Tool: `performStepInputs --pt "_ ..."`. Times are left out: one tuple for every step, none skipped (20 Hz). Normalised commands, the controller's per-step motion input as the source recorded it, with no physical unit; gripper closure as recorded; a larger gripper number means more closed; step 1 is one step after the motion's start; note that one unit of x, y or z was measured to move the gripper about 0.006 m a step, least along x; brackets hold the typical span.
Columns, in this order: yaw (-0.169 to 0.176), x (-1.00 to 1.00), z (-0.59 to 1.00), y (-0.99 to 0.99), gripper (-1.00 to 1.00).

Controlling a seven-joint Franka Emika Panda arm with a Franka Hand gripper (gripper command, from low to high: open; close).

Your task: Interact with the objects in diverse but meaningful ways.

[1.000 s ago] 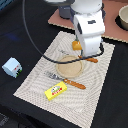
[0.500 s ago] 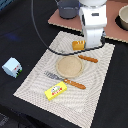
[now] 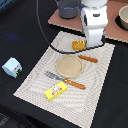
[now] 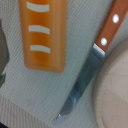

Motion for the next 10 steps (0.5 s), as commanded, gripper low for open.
performStepInputs --pt "0.0 -0.14 -0.36 0.24 -1.0" --pt "0.0 -0.11 -0.35 0.25 -1.0" --pt "0.0 -0.11 -0.36 0.21 -1.0" --pt "0.0 -0.09 -0.39 0.13 -1.0" --pt "-0.002 -0.11 -0.42 0.02 -1.0" --pt "-0.002 -0.11 -0.43 0.0 -1.0" --pt "0.0 -0.13 -0.42 0.03 -1.0" --pt "0.0 -0.18 -0.41 0.15 -1.0" --pt "0.0 -0.18 -0.37 0.26 -1.0" --pt "0.0 -0.17 -0.35 0.32 -1.0"
